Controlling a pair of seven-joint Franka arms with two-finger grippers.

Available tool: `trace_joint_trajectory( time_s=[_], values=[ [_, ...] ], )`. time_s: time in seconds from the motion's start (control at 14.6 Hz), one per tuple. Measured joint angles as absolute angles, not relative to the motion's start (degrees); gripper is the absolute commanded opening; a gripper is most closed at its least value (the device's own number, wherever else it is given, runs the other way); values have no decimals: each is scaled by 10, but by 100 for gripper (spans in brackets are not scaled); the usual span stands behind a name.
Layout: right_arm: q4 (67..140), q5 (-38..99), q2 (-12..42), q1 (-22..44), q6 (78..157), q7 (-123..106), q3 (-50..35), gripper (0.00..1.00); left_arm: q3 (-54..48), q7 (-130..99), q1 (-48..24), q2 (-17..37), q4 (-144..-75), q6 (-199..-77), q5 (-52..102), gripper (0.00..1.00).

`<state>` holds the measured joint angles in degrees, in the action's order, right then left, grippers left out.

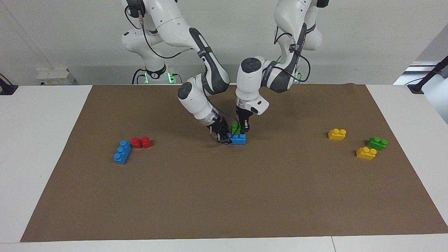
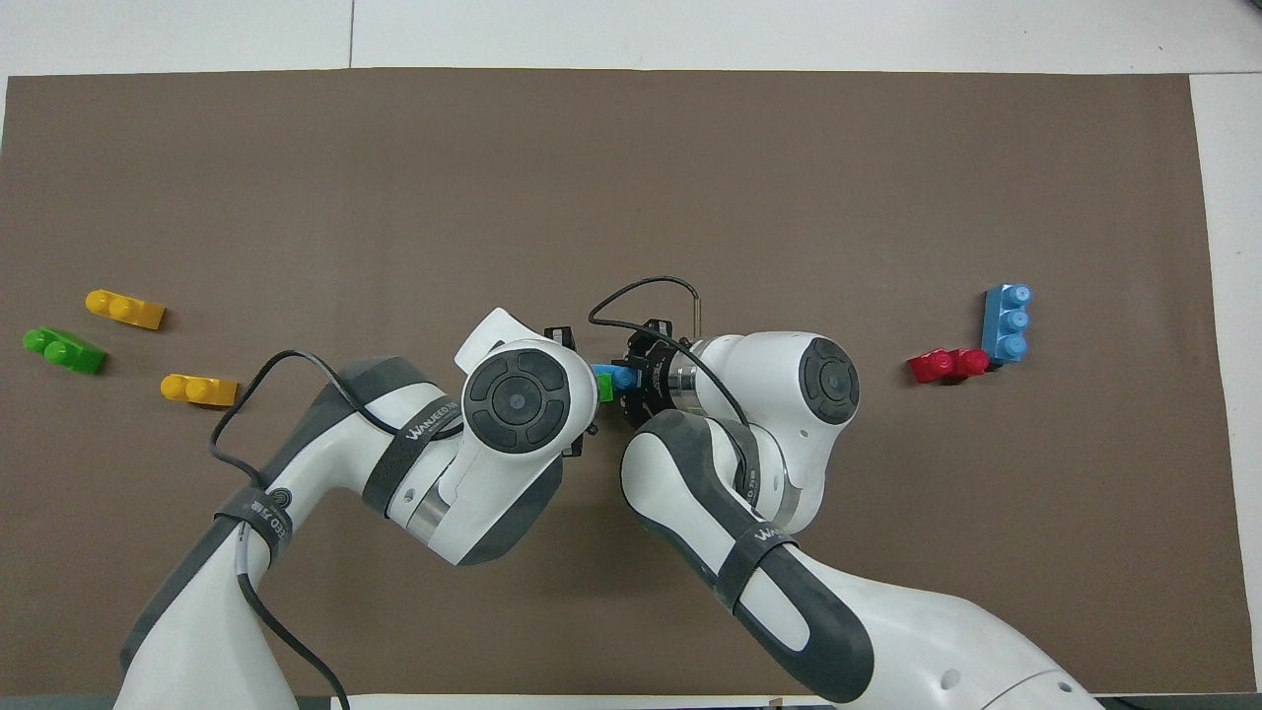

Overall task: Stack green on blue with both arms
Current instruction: 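Press the green brick onto the blue brick held by the right gripper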

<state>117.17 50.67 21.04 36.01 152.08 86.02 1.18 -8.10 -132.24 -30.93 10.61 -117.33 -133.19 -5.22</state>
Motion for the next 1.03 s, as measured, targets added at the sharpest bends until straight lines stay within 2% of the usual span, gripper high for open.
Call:
trace_joint_trajectory(
  time_s=[1.03],
  values=[
    [1172, 507, 210, 360, 1521, 860, 12, 0, -73, -1330, -310, 116, -1173, -1357, -76, 0]
  ],
)
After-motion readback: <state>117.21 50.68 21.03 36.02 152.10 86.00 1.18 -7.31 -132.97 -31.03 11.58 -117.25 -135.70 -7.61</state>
